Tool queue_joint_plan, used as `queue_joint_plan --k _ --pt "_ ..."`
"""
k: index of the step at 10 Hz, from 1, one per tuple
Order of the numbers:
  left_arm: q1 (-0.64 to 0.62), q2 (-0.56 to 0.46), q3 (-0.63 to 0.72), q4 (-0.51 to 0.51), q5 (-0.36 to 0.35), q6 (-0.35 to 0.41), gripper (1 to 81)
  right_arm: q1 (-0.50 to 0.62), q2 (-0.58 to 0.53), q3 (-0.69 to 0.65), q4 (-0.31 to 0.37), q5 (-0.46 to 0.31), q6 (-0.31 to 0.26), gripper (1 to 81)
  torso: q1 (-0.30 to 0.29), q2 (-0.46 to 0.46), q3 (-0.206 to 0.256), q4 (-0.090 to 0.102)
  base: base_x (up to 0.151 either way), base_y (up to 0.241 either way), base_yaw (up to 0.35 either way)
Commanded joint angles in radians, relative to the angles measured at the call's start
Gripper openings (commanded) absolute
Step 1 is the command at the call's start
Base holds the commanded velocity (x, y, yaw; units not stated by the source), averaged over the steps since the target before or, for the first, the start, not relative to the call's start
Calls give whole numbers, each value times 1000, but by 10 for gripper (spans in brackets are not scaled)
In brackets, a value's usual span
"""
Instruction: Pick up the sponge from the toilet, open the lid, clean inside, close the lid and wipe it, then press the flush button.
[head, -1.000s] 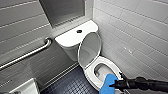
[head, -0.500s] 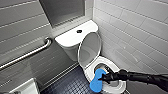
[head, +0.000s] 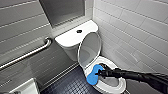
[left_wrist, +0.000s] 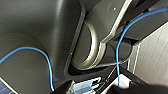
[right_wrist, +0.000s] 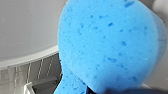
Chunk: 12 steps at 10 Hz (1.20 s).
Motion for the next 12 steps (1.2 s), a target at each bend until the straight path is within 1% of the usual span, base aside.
queue_joint_plan --k 1,3,5,6,7,8,9,12 --pt "41 -8 9 4 29 -7 811 149 90 -113 -36 100 9 10 0 0 0 0 0 0 0" --pt "41 -12 8 2 29 -7 811 141 159 -223 -30 166 9 10 0 0 0 0 0 0 0" --pt "42 -13 8 2 29 -7 811 124 223 -297 -30 183 9 10 0 0 0 0 0 0 0" --pt "41 -13 8 2 29 -7 811 106 239 -320 -25 186 10 10 0 0 0 0 0 0 0" --pt "42 -12 8 2 29 -7 811 80 248 -334 -14 210 12 10 0 0 0 0 0 0 0" --pt "42 -12 8 2 29 -7 811 48 246 -327 -10 221 12 10 0 0 0 0 0 0 0" --pt "42 -12 8 2 29 -7 811 11 231 -291 -13 221 10 10 0 0 0 0 0 0 0" --pt "42 -7 8 8 29 -5 811 -50 93 -89 -23 209 7 10 0 0 0 0 0 0 0"
